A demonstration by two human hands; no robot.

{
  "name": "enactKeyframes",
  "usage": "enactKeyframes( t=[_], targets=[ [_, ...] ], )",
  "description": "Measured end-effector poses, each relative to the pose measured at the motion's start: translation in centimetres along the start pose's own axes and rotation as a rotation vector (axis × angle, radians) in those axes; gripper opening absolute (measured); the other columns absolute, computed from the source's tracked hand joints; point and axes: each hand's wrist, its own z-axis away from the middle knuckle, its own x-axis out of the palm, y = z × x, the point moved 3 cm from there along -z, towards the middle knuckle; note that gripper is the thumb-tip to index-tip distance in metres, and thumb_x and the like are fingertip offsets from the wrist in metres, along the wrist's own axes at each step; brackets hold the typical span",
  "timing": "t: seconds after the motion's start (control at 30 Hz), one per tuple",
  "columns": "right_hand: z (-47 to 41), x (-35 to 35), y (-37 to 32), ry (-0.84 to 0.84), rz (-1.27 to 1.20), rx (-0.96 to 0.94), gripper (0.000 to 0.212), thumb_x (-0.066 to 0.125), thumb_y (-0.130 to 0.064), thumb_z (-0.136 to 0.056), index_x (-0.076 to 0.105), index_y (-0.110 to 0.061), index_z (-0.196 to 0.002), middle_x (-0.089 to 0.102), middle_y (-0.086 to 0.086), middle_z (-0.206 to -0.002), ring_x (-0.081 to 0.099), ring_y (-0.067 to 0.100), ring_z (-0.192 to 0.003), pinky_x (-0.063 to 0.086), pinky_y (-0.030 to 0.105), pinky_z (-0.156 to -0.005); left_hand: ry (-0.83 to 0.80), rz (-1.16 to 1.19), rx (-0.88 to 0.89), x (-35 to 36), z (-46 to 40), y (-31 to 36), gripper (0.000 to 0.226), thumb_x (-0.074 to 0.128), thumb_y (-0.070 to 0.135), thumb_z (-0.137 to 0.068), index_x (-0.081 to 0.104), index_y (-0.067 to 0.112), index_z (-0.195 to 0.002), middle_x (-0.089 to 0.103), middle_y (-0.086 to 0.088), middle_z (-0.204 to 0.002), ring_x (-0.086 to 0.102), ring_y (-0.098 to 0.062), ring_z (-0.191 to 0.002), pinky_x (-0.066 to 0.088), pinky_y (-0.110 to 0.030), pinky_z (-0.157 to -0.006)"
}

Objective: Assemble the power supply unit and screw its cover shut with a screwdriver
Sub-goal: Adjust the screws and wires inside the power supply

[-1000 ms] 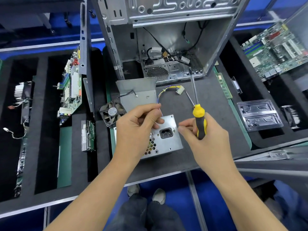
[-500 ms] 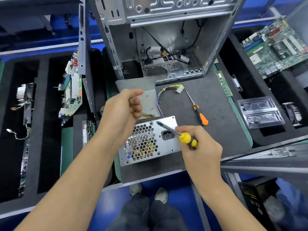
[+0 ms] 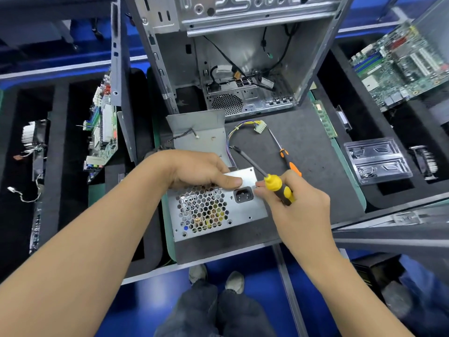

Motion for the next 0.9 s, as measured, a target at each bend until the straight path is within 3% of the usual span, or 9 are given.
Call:
enactKeyframes(
  t=[0.1,0.17,0.3,0.4,0.47,0.57,0.7,0.8,0.9],
  targets=[
    [-0.9,-1.0,-0.4,-0.07,0.176,-0.087,0.033,0.081,-0.015,-0.082,0.05,-0.008,-0.072,0.042,-0.006,-0.056,0.031,0.021,-0.058,0.035,0.03,-0.049,0.008,0.001,0.043,-0.2,-0.2,0.0,0.039,0.076,0.046,-0.077,0.069,0.007,-0.077,0.048,-0.006,-0.077,0.04,-0.019,-0.075,0.031,-0.033,-0.076],
    [-1.2,-1.1,-1.0,-0.136,0.311,-0.175,0.026,0.08,-0.001,-0.079,0.056,-0.007,-0.074,0.044,-0.002,-0.057,0.034,0.022,-0.055,0.035,0.033,-0.045,0.014,-0.037,0.071,-0.3,-0.2,-0.1,0.035,0.074,0.04,-0.086,0.066,0.011,-0.067,0.041,0.003,-0.064,0.034,-0.013,-0.06,0.03,-0.026,-0.062],
    [-1.5,-1.0,-1.7,-0.205,0.464,-0.264,0.023,0.075,0.012,-0.072,0.058,-0.004,-0.071,0.05,0.006,-0.057,0.039,0.028,-0.051,0.039,0.032,-0.041,0.012,-0.045,0.014,-0.2,-0.3,-0.1,0.06,0.067,0.045,-0.087,0.065,-0.013,-0.102,0.044,-0.003,-0.064,0.034,-0.012,-0.053,0.029,-0.023,-0.05],
    [-1.5,-0.7,-1.9,-0.192,0.526,-0.35,0.026,0.071,0.019,-0.066,0.056,-0.003,-0.069,0.049,0.008,-0.055,0.038,0.028,-0.049,0.042,0.034,-0.038,-0.001,-0.014,0.005,-0.2,-0.3,0.0,0.06,0.067,0.047,-0.085,0.065,-0.012,-0.095,0.046,-0.004,-0.064,0.035,-0.012,-0.051,0.03,-0.025,-0.051],
    [-1.4,-0.5,-2.2,-0.197,0.529,-0.391,0.027,0.073,0.018,-0.066,0.056,-0.003,-0.07,0.048,0.007,-0.055,0.038,0.027,-0.049,0.042,0.035,-0.038,0.016,-0.022,0.012,-0.3,-0.4,-0.2,0.043,0.066,0.042,-0.091,0.067,-0.001,-0.088,0.043,0.002,-0.057,0.033,-0.011,-0.049,0.028,-0.024,-0.049],
    [-1.8,-0.4,-1.8,-0.23,0.414,-0.256,0.03,0.082,-0.003,-0.076,0.052,-0.007,-0.073,0.047,0.0,-0.059,0.039,0.023,-0.054,0.037,0.032,-0.044,0.047,-0.038,0.056,-0.3,-0.4,-0.3,0.032,0.067,0.035,-0.093,0.063,0.007,-0.078,0.038,0.0,-0.061,0.029,-0.015,-0.057,0.026,-0.025,-0.052],
    [-2.4,-0.4,-0.9,-0.25,0.287,-0.075,0.041,0.082,-0.021,-0.08,0.041,-0.017,-0.074,0.051,-0.004,-0.059,0.046,0.024,-0.059,0.033,0.03,-0.052,0.072,-0.021,0.059,-0.2,-0.4,-0.7,0.039,0.069,0.042,-0.091,0.055,0.012,-0.071,0.038,-0.001,-0.067,0.029,-0.02,-0.068,0.024,-0.034,-0.068],
    [-1.9,-0.6,-1.8,-0.217,0.371,-0.19,0.038,0.083,-0.013,-0.079,0.046,-0.012,-0.072,0.032,-0.009,-0.054,0.032,0.017,-0.048,0.027,0.026,-0.043,0.045,-0.007,0.076,-0.2,-0.4,-0.7,0.038,0.07,0.038,-0.092,0.06,0.008,-0.071,0.038,-0.002,-0.063,0.031,-0.017,-0.058,0.028,-0.023,-0.053],
    [-1.6,-0.7,-1.7,-0.22,0.396,-0.247,0.032,0.084,-0.007,-0.078,0.052,-0.007,-0.071,0.044,-0.002,-0.055,0.037,0.024,-0.049,0.039,0.035,-0.04,0.058,0.001,0.05,-0.3,-0.5,-0.6,0.034,0.068,0.035,-0.093,0.068,0.009,-0.07,0.04,0.008,-0.055,0.032,-0.008,-0.049,0.029,-0.016,-0.044]
  ],
)
